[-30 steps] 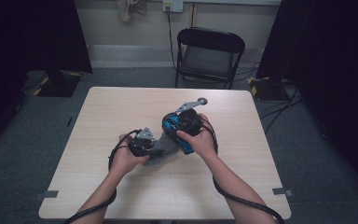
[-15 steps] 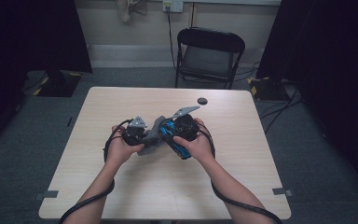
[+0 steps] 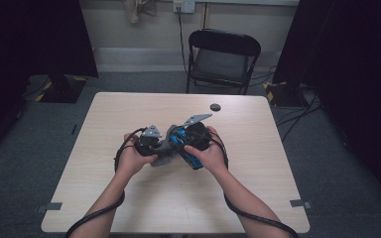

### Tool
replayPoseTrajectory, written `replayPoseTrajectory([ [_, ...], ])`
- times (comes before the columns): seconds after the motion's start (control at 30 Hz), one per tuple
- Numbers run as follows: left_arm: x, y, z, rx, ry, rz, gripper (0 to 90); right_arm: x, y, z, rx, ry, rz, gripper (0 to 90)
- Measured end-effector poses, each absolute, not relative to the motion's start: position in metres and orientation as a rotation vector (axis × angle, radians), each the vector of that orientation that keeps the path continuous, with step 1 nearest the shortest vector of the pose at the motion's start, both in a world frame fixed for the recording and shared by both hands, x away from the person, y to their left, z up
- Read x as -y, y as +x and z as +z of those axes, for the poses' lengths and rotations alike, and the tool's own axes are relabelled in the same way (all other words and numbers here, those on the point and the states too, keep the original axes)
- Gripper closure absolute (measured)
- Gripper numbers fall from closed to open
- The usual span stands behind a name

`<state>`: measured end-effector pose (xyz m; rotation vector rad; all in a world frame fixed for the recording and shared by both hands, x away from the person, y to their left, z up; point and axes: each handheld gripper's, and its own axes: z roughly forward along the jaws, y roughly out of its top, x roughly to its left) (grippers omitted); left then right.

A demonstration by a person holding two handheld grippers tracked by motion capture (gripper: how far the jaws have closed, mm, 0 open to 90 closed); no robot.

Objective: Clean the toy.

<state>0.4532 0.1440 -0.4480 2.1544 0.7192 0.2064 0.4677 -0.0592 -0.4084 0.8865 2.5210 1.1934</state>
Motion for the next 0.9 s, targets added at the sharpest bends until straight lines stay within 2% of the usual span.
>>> replayPoseTrajectory([
  [0.9, -0.102, 0.416, -0.468, -0.512, 2.226, 0.074, 72.8, 0.058, 0.476, -0.407, -2.498, 0.944, 1.15, 25.7],
])
